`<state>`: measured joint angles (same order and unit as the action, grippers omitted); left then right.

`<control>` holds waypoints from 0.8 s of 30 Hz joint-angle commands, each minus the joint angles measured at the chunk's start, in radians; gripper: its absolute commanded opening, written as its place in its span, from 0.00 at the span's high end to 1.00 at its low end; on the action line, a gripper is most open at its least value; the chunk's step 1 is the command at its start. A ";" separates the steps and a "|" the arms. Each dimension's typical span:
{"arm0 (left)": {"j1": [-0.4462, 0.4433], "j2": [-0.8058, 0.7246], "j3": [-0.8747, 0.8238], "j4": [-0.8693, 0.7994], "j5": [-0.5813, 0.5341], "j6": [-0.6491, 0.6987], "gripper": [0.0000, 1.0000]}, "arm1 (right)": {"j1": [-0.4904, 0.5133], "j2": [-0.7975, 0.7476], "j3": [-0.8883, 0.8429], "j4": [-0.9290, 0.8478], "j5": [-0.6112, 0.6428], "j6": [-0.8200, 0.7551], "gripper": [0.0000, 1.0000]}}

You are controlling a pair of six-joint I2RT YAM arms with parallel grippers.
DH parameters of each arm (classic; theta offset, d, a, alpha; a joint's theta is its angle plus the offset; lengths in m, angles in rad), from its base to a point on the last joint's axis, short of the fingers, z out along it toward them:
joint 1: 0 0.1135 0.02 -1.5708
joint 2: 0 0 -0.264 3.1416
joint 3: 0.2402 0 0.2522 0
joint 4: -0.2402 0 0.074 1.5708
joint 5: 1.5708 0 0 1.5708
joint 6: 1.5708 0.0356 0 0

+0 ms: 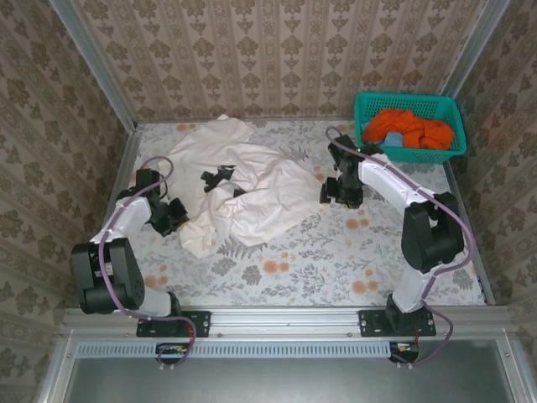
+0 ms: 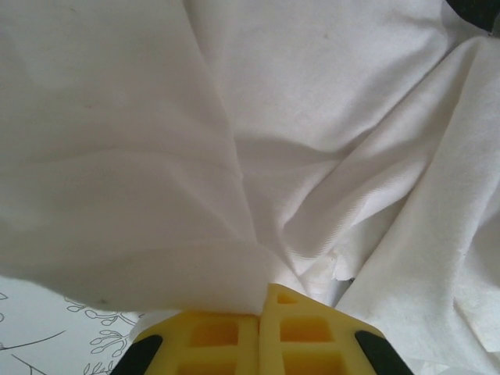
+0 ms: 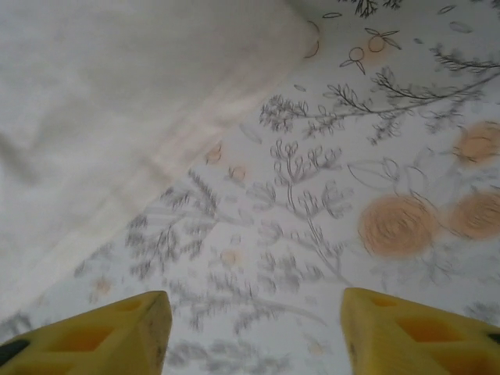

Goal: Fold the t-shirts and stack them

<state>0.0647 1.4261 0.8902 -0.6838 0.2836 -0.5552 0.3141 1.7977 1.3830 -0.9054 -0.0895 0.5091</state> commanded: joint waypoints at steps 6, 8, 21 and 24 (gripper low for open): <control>-0.005 0.003 0.004 -0.026 -0.072 0.009 0.98 | 0.061 0.216 0.059 0.341 -0.042 0.069 0.52; -0.001 0.008 0.001 -0.030 -0.093 0.011 1.00 | 0.067 0.276 0.105 0.319 -0.027 0.060 0.55; 0.110 -0.037 -0.013 -0.108 -0.279 0.011 1.00 | -0.027 0.561 0.496 0.087 0.218 -0.026 0.63; 0.128 -0.050 -0.004 -0.130 -0.320 0.010 1.00 | -0.041 0.663 0.708 0.002 0.240 -0.042 0.62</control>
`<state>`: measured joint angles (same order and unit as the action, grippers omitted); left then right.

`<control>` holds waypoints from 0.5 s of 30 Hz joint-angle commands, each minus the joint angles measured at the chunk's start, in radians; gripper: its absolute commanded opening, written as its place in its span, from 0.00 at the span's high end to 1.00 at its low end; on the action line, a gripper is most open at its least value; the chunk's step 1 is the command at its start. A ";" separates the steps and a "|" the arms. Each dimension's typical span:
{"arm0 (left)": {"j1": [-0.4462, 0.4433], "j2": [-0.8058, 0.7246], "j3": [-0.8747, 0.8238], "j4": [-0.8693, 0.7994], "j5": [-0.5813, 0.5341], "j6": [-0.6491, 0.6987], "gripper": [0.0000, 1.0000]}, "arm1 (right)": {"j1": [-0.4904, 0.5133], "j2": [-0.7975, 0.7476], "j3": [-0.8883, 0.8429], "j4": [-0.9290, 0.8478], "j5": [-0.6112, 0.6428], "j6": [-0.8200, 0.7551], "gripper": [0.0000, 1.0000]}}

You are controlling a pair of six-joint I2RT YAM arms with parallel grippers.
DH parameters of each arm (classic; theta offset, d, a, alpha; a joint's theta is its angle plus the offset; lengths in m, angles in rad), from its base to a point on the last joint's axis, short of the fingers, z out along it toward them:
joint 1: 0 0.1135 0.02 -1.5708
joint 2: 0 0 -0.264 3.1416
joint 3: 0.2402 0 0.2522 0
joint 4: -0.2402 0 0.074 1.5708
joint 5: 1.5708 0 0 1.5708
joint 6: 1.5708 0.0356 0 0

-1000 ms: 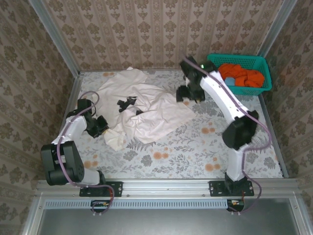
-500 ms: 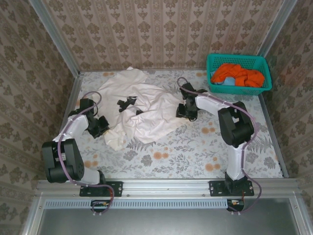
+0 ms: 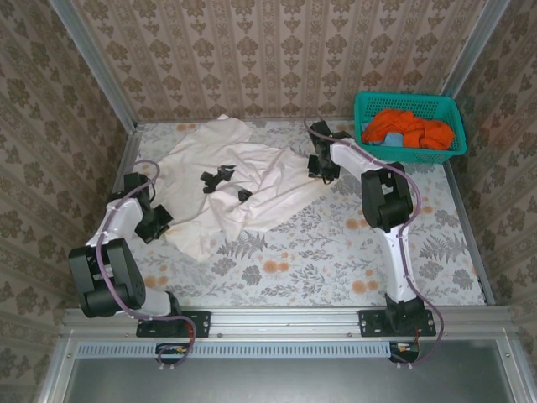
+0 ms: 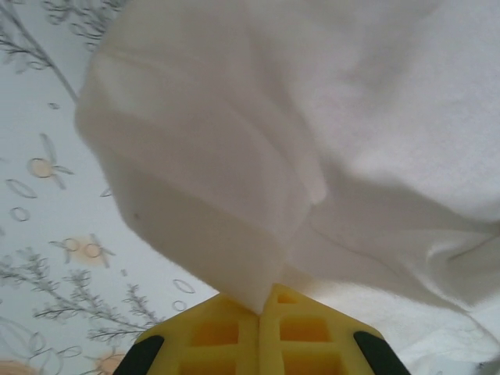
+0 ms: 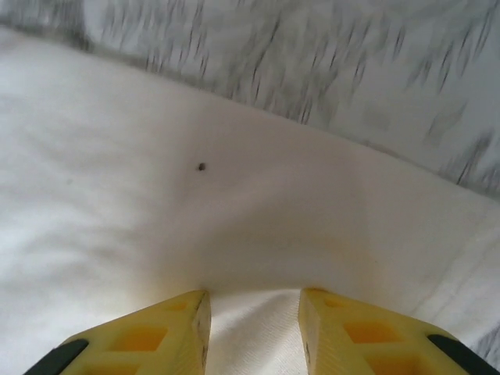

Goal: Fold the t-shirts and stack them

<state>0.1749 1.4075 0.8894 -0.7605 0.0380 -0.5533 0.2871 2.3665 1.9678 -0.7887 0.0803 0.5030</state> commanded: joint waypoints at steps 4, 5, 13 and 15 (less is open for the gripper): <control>0.062 -0.068 0.018 -0.080 -0.151 0.001 1.00 | -0.041 0.251 0.481 -0.255 0.062 -0.037 0.53; 0.074 -0.066 0.026 -0.082 -0.149 0.002 1.00 | -0.053 0.305 0.607 -0.305 0.050 -0.039 0.51; 0.106 -0.013 0.141 -0.111 -0.200 0.019 0.95 | -0.122 0.368 0.997 -0.486 -0.066 -0.154 0.34; 0.117 0.003 0.177 -0.124 -0.205 0.028 0.84 | -0.137 0.291 0.934 -0.507 -0.124 -0.168 0.34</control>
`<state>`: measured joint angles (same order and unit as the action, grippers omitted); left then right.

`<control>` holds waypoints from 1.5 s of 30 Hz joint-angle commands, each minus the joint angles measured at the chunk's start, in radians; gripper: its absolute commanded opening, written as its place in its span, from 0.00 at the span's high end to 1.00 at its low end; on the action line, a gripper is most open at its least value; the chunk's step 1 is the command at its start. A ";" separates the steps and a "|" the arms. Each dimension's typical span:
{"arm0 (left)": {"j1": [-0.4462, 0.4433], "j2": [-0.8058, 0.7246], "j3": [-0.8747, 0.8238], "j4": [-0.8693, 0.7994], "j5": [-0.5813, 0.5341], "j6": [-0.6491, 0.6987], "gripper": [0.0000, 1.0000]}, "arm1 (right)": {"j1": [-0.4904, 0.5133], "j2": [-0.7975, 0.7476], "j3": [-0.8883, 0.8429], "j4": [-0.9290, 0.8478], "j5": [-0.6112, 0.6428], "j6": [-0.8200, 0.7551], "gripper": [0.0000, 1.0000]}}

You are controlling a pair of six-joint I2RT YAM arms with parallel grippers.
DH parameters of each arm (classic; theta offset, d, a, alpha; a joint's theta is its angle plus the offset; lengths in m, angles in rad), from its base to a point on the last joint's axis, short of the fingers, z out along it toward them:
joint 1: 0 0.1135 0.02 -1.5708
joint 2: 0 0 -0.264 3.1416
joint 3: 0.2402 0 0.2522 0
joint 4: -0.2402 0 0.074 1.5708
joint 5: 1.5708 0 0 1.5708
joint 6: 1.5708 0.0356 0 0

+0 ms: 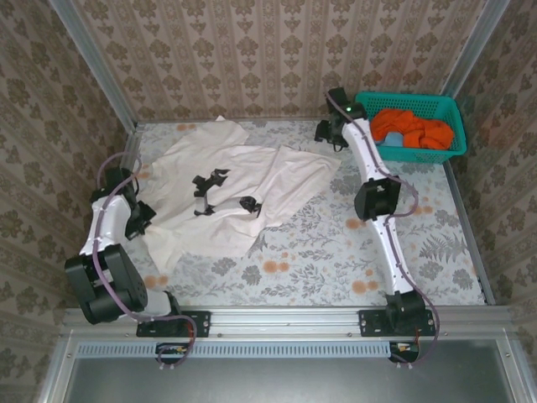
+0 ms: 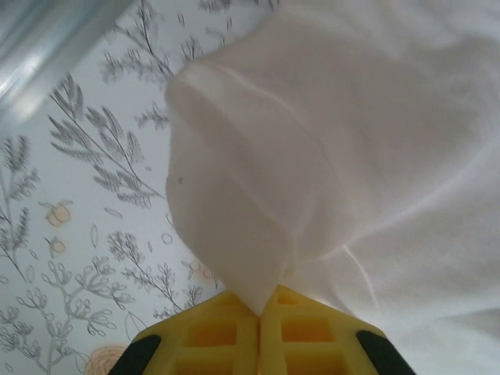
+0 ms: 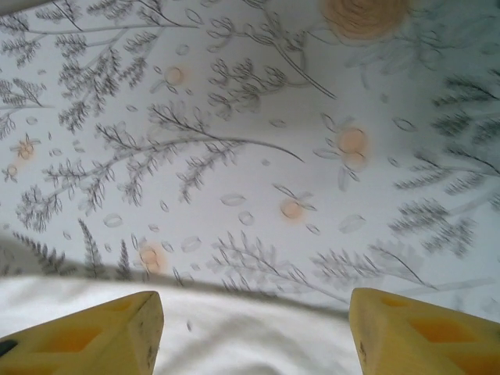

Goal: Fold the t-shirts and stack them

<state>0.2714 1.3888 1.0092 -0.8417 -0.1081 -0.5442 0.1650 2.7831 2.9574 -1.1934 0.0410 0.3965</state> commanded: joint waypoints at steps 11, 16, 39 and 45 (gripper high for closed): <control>-0.265 0.014 0.254 -0.032 0.022 0.092 0.25 | 0.027 -0.739 -0.817 -0.043 -0.240 -0.149 0.30; -0.554 0.010 0.221 0.006 0.267 0.184 0.30 | 0.161 -0.993 -1.328 0.164 -0.343 -0.040 0.40; -1.074 0.163 -0.096 0.149 0.170 0.170 0.51 | 0.479 -0.834 -1.720 0.830 -0.259 0.502 0.55; -1.073 0.214 -0.083 0.168 0.078 0.152 0.71 | 0.493 -0.776 -1.686 0.832 -0.233 0.499 0.62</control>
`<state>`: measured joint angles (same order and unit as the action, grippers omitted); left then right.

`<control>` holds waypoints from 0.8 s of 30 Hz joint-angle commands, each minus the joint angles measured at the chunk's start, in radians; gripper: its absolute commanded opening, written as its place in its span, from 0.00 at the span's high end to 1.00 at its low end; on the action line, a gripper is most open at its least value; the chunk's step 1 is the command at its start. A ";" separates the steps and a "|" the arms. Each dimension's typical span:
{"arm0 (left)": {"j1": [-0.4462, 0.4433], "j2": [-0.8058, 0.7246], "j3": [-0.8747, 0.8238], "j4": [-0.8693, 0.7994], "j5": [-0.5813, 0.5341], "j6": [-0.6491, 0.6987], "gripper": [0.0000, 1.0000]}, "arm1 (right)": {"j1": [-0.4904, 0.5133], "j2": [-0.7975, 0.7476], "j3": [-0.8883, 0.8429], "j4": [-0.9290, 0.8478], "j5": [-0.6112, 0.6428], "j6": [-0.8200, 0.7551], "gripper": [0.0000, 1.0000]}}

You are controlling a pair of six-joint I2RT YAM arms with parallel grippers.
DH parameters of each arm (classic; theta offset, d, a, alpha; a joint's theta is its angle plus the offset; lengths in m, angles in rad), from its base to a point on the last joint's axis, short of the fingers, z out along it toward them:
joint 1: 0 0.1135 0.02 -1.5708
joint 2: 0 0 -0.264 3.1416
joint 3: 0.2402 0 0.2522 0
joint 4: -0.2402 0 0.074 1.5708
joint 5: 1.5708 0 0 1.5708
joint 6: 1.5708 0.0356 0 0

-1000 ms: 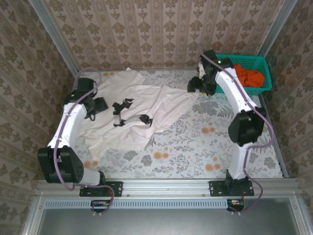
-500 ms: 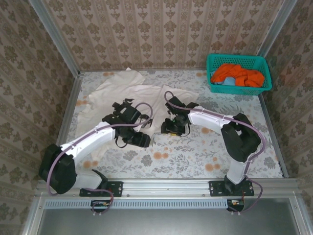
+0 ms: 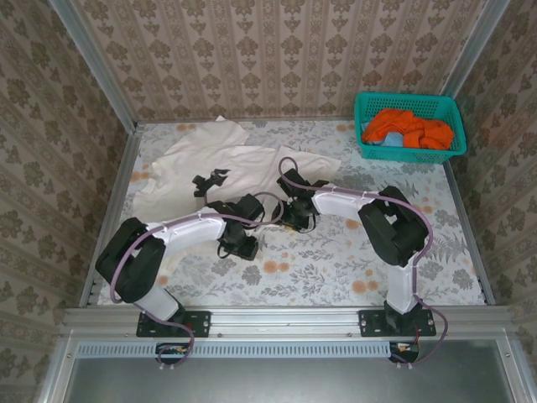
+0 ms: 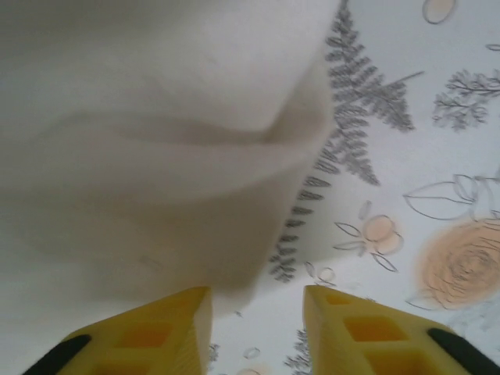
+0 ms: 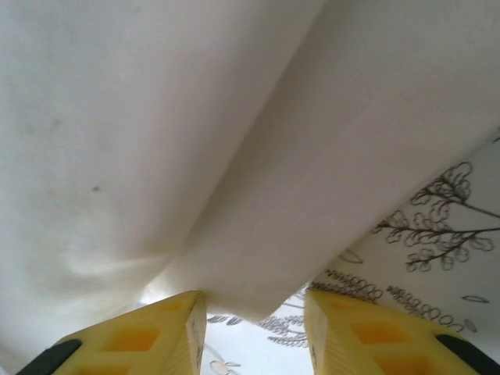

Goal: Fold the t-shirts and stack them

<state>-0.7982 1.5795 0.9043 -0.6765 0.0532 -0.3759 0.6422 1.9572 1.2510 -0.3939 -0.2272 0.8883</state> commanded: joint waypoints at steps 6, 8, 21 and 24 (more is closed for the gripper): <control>0.006 0.040 0.038 0.015 -0.127 -0.008 0.85 | 0.017 0.087 0.055 0.035 0.047 -0.005 0.70; 0.018 0.041 0.030 0.026 -0.123 -0.011 0.90 | 0.017 0.099 0.064 0.035 0.046 -0.005 0.75; 0.124 -0.038 -0.028 0.053 -0.032 -0.021 1.00 | -0.015 0.022 0.058 -0.017 0.042 -0.068 1.00; 0.183 -0.102 -0.029 0.053 0.060 -0.008 1.00 | -0.042 -0.038 0.041 -0.063 0.009 -0.107 1.00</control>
<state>-0.6552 1.5513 0.8787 -0.6224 0.0265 -0.3885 0.6285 1.9911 1.3090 -0.4374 -0.1974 0.8288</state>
